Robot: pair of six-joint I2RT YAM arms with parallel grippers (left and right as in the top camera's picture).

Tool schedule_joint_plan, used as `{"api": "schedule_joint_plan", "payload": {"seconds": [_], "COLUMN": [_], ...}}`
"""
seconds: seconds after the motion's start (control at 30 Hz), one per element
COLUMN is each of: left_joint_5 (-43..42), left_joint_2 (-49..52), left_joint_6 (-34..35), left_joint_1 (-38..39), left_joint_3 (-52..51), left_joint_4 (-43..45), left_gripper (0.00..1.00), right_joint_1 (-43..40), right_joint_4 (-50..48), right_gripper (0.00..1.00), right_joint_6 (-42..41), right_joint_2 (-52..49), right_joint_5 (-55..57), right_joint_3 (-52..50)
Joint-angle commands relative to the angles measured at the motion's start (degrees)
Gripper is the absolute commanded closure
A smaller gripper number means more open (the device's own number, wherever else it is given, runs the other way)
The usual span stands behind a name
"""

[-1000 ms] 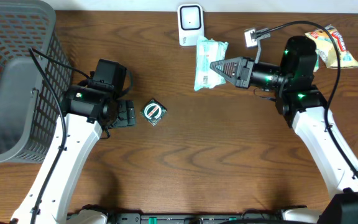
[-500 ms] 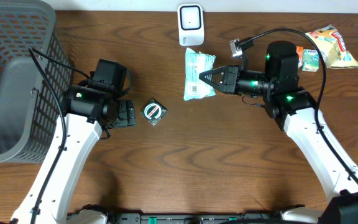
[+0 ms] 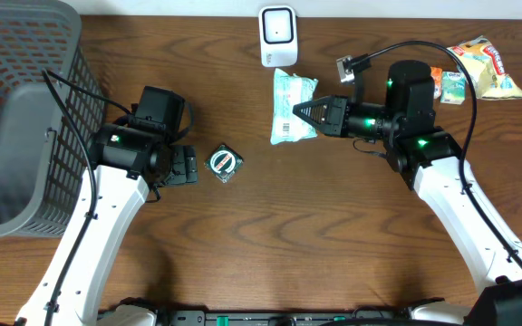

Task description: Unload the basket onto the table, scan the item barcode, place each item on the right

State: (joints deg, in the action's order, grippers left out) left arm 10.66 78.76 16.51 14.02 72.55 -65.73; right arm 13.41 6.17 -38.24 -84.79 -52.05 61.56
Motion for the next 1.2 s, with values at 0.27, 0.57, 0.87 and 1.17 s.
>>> {"api": "schedule_joint_plan", "payload": {"seconds": [0.27, 0.57, 0.87, 1.17], "left_joint_5": [0.5, 0.5, 0.5, 0.5], "left_joint_2": [0.2, 0.2, 0.2, 0.2], "left_joint_6": [0.1, 0.1, 0.1, 0.1], "left_joint_1": [-0.2, -0.2, -0.2, -0.2], "left_joint_3": [0.0, 0.0, 0.0, 0.0], "left_joint_4": [-0.2, -0.2, -0.2, -0.2], "left_gripper": [0.02, 0.02, 0.02, 0.02], "right_joint_1": [0.2, 0.3, 8.3, 13.1], "right_joint_4": [0.1, 3.7, 23.2, 30.0], "right_gripper": [0.99, 0.98, 0.98, 0.99], "right_joint_6": [1.9, 3.8, 9.2, 11.8], "right_joint_2": [0.9, 0.9, -0.5, -14.9], "right_joint_5": [1.6, 5.3, 60.5, 87.5], "right_joint_3": [0.8, 0.8, 0.8, 0.8]}}
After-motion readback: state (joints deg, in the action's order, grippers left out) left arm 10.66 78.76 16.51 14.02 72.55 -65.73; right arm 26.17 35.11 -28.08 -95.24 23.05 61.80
